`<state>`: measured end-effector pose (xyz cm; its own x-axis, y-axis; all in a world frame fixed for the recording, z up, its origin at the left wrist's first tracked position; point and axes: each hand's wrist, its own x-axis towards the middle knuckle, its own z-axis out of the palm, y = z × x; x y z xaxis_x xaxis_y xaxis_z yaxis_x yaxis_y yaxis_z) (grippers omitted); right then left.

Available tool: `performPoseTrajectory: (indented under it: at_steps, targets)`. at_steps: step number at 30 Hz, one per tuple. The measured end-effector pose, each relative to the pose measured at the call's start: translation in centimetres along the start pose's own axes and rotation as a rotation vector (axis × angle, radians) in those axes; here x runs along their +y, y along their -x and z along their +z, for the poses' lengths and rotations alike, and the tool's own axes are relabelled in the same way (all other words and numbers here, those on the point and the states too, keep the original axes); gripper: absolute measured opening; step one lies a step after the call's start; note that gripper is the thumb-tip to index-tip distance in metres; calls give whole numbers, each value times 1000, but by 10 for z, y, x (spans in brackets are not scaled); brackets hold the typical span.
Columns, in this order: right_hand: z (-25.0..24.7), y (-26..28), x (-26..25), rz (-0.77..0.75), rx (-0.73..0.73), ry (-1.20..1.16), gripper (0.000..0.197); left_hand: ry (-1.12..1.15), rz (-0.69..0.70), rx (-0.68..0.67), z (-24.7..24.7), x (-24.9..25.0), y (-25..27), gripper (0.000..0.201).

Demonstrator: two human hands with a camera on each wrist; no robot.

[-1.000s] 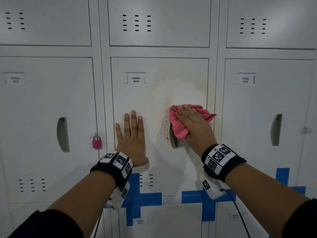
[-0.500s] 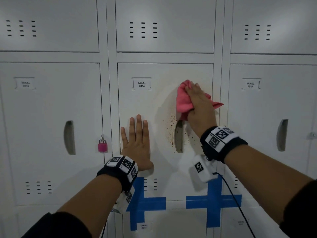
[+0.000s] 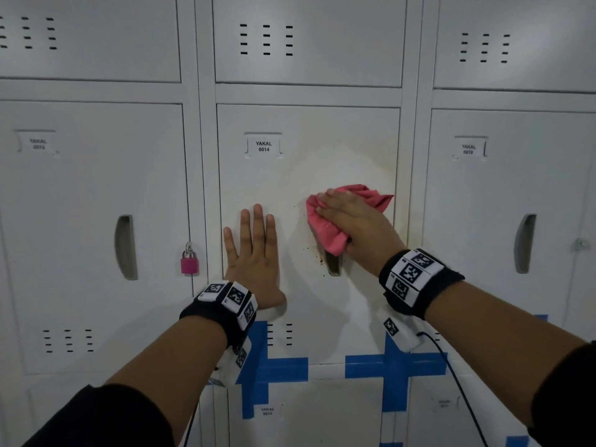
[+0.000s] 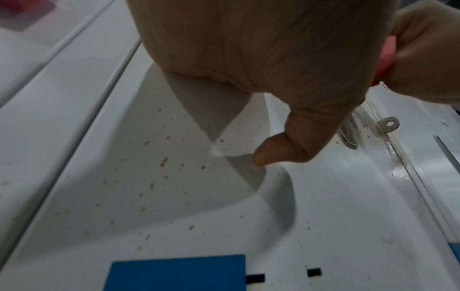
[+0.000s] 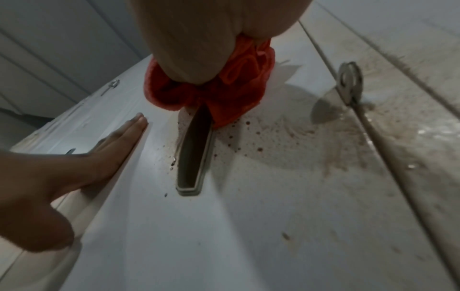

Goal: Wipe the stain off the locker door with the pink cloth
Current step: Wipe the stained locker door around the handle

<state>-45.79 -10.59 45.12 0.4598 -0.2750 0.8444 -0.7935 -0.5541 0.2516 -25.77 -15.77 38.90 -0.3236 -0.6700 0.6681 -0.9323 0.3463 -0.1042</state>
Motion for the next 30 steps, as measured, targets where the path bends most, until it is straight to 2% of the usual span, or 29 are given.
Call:
performPoseTrajectory:
  at_steps: [2, 5, 8, 12, 15, 17, 19, 22, 24, 27, 30]
  targets:
    - [-3, 6, -1, -56, -24, 15, 33, 8, 9, 5, 1, -1, 0, 144]
    - [-12, 15, 9, -90, -121, 87, 32, 19, 10, 18, 2, -1, 0, 142]
    - [-20, 15, 14, -60, -58, 33, 37, 20, 11, -1, 1, -1, 0, 141]
    - [-30, -1, 6, 126, 185, -44, 50, 7, 6, -9, 2, -1, 1, 146]
    - [-24, -16, 3, 330, 173, -105, 67, 14, 11, 18, 4, -1, 1, 146]
    - [-15, -21, 0, 389, 113, -81, 71, 8, 5, 39, 5, -1, 0, 147]
    - [-5, -23, -8, 339, 84, -49, 68, 1, -5, 45, 8, -1, 0, 150]
    - [5, -24, -17, 176, 81, -62, 57, 4, -8, 49, 10, 1, 1, 151]
    - [6, -17, -12, 92, -35, 22, 57, 11, -9, 53, 8, 2, 0, 150]
    - [3, -5, -3, 13, -201, 68, 67, 1, -12, 43, 7, 2, -1, 153]
    - [2, 0, -6, -105, -245, 109, 42, 13, -23, 41, 6, 2, -1, 155]
